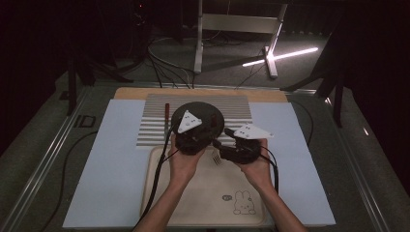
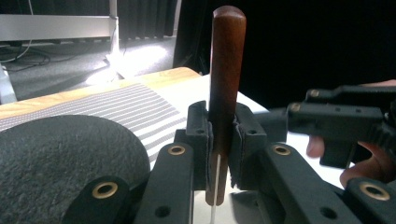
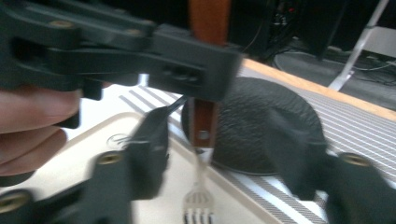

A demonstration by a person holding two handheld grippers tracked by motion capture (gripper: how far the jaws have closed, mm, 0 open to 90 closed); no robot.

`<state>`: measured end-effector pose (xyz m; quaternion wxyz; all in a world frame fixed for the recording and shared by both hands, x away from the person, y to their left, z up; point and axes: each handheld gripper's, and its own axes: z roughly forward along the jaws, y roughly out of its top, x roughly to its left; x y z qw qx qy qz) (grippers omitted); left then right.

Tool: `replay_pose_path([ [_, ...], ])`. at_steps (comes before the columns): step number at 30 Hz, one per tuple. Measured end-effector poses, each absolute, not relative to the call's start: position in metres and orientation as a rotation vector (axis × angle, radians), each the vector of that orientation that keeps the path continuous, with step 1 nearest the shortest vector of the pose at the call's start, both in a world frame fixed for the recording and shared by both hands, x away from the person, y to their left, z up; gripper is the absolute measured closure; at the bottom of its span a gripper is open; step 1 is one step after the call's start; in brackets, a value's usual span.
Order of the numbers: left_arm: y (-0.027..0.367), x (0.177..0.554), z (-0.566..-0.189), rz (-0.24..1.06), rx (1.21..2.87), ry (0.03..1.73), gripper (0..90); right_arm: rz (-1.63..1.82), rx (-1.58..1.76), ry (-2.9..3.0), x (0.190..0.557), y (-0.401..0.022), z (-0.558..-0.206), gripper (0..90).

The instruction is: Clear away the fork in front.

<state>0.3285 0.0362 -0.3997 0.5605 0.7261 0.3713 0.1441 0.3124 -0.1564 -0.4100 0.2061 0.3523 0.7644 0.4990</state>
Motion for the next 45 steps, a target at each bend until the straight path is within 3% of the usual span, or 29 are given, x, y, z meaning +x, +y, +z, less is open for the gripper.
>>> replay_pose_path([
  [3, 0.039, 0.329, -0.398, 0.347, 1.71, 0.878, 80.1, 1.367, 1.007, 2.095, 0.314, -0.161, -0.411, 18.9],
  [5, 0.041, 0.329, -0.398, 0.354, 1.711, 0.883, 80.1, 1.345, 1.019, 2.072, 0.315, -0.165, -0.412, 14.5],
  [45, 0.109, 0.324, -0.387, 0.296, 1.788, 0.91, 79.9, 1.31, 1.152, 1.918, 0.325, -0.216, -0.421, 11.3],
])
